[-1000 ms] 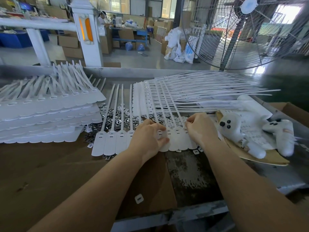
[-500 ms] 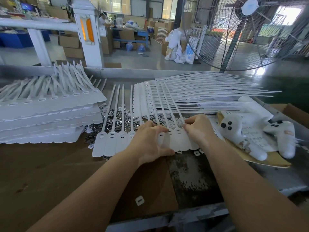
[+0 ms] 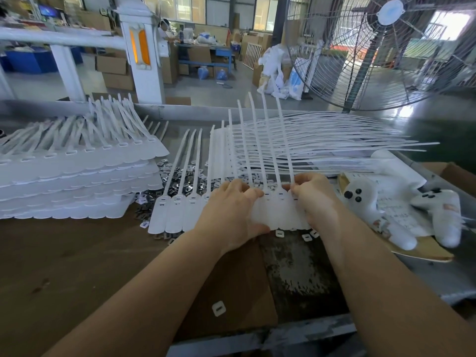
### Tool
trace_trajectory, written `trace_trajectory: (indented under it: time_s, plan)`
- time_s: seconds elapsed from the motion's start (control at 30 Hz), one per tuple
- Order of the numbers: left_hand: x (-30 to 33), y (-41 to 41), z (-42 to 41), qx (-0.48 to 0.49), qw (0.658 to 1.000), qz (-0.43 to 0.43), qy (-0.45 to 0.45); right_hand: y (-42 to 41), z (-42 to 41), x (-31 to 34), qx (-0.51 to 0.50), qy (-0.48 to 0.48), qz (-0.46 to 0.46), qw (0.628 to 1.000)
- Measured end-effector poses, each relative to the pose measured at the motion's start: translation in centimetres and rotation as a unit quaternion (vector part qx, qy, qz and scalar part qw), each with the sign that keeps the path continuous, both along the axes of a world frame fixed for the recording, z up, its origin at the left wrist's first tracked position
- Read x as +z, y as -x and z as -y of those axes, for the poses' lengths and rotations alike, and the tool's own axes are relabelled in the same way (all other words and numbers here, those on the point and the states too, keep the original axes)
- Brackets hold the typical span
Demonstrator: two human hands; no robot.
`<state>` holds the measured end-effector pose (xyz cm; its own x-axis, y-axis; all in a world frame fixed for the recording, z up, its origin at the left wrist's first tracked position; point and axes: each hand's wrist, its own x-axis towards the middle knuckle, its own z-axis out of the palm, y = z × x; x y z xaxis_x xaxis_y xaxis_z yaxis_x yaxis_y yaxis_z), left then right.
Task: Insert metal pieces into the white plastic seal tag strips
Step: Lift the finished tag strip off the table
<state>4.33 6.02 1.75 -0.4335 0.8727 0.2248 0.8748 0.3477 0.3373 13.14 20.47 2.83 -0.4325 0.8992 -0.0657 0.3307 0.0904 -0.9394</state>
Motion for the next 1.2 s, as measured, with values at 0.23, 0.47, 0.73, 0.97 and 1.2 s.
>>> trace_trajectory:
  time_s: [0.23, 0.47, 0.73, 0.97, 1.2]
  plan:
    - [-0.3, 0.4, 0.0, 0.015, 0.999, -0.037, -0.037, 0.4, 0.2, 0.0, -0.015, 0.065, -0.096, 0.993]
    - [-0.9, 0.6, -0.2, 0.069, 0.988, 0.052, -0.128, 1.0, 0.7, -0.2, -0.042, 0.091, -0.147, 0.984]
    - [-0.3, 0.9, 0.0, 0.196, 0.958, 0.173, -0.122, 1.9, 1.0, -0.6, -0.104, 0.204, -0.212, 0.95]
    - [0.0, 1.1, -0.2, 0.216, 0.882, 0.367, -0.202, 2.6, 1.7, -0.8, -0.126, 0.235, -0.246, 0.932]
    - [-0.1, 1.3, -1.0, 0.175, 0.835, 0.447, -0.27, 3.4, 2.7, -0.4, -0.144, 0.244, -0.282, 0.917]
